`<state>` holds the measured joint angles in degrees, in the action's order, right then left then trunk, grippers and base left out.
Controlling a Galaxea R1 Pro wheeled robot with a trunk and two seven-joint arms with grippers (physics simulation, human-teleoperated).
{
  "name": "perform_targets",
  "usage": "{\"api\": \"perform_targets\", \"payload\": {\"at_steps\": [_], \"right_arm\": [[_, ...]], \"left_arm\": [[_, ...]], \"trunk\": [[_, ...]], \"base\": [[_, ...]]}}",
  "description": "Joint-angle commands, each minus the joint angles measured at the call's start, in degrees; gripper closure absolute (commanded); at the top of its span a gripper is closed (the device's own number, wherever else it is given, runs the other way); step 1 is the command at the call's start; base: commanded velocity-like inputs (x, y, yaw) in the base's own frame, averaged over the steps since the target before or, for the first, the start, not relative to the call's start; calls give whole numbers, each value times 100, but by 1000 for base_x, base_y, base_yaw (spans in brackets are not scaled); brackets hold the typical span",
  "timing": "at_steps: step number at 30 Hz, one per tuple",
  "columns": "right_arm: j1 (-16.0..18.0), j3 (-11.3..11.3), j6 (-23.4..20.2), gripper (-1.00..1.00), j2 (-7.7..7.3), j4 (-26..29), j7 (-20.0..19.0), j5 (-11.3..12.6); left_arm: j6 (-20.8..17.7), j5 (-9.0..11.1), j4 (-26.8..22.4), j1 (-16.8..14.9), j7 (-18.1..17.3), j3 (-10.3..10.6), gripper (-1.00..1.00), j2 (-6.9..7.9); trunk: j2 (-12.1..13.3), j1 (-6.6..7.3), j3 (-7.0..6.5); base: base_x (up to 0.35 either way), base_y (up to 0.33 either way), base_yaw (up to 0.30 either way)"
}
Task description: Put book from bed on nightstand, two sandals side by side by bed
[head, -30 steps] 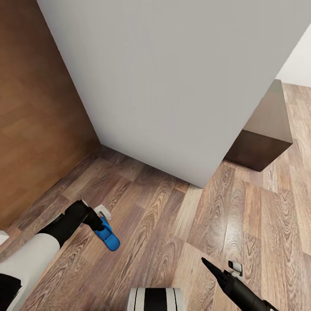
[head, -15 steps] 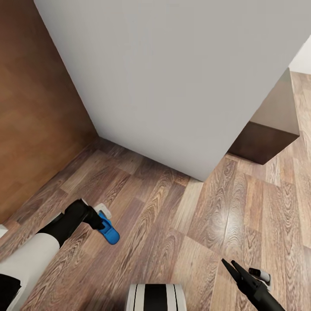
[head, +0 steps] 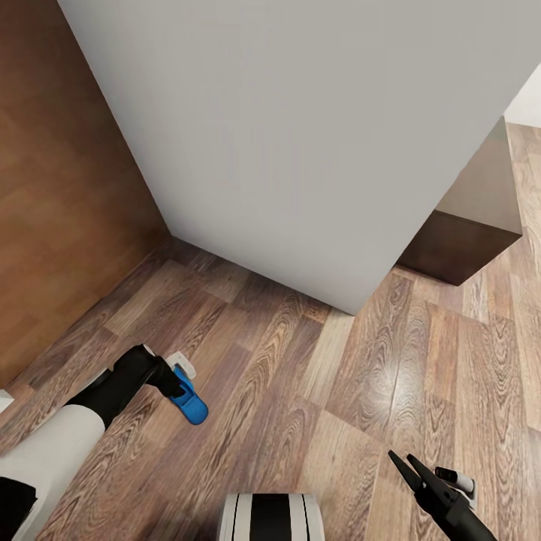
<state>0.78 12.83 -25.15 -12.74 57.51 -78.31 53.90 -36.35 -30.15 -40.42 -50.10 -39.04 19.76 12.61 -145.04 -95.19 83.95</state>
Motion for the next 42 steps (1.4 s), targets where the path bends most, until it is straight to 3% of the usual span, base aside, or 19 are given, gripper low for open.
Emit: {"api": "perform_targets", "payload": {"at_steps": [1, 13, 26, 42], "right_arm": [[1, -1, -60, -100, -1, 0, -12, 24], [1, -1, -56, -100, 0, -2, -17, 24], [1, -5, -48, -100, 4, 8, -18, 18], [1, -8, -41, -100, 8, 11, -18, 16]], "left_arm": [[-7, -54, -13, -2, -43, 14, -100, 2], [238, -65, -18, -3, -20, -39, -100, 16], [403, -68, -22, -4, -16, -371, -100, 26], [417, -70, -85, -1, -11, -456, -100, 40]], "trunk": [[-1, 1, 4], [-1, 1, 4], [-19, -33, 292], [-40, -74, 646]], "base": [[0, 0, 0], [0, 0, 0], [0, 0, 0], [0, 0, 0]]}}
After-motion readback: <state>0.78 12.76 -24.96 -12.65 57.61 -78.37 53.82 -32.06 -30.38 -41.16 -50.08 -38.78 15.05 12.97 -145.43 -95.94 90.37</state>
